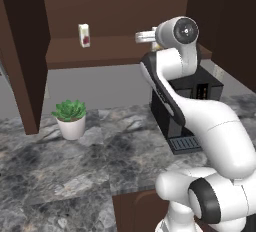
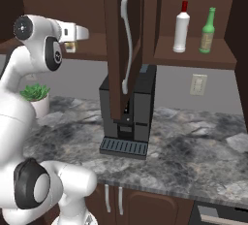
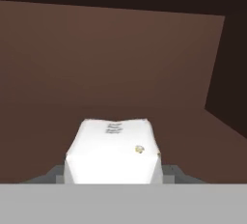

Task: Sort all alcoholic drinks to one cabinet, and non-alcoholic drinks to the other.

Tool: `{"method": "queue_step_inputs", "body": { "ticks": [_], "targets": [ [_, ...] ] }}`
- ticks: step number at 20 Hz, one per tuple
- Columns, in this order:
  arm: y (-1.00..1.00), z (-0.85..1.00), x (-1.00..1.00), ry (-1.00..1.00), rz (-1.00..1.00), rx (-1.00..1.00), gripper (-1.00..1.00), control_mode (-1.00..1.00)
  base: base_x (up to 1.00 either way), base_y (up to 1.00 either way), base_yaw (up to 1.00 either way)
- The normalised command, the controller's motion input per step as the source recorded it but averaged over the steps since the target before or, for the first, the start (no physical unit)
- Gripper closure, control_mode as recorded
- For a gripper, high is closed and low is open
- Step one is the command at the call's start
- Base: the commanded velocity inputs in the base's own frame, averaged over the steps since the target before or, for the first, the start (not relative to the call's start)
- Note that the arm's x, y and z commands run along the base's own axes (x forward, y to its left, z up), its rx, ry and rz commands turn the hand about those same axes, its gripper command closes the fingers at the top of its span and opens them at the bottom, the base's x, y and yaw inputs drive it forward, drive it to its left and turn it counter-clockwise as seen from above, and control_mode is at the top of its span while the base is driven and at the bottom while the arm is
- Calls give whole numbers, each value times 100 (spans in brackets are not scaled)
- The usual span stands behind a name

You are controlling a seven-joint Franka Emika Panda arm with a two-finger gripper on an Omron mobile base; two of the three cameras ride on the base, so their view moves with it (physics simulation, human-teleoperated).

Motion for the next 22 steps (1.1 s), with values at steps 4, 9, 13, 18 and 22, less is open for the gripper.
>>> {"method": "queue_step_inputs", "body": {
  "ticks": [4,9,13,18,22],
  "targets": [
    [0,-17,18,2,0,0,100,-100,0,0,0],
    [0,-18,19,2,0,0,100,-100,0,0,0],
    [0,-6,19,0,0,0,100,-100,0,0,0],
    [0,0,15,0,0,0,100,-100,0,0,0],
    [0,6,8,0,-1,0,100,-100,0,0,0]
  ]
}}
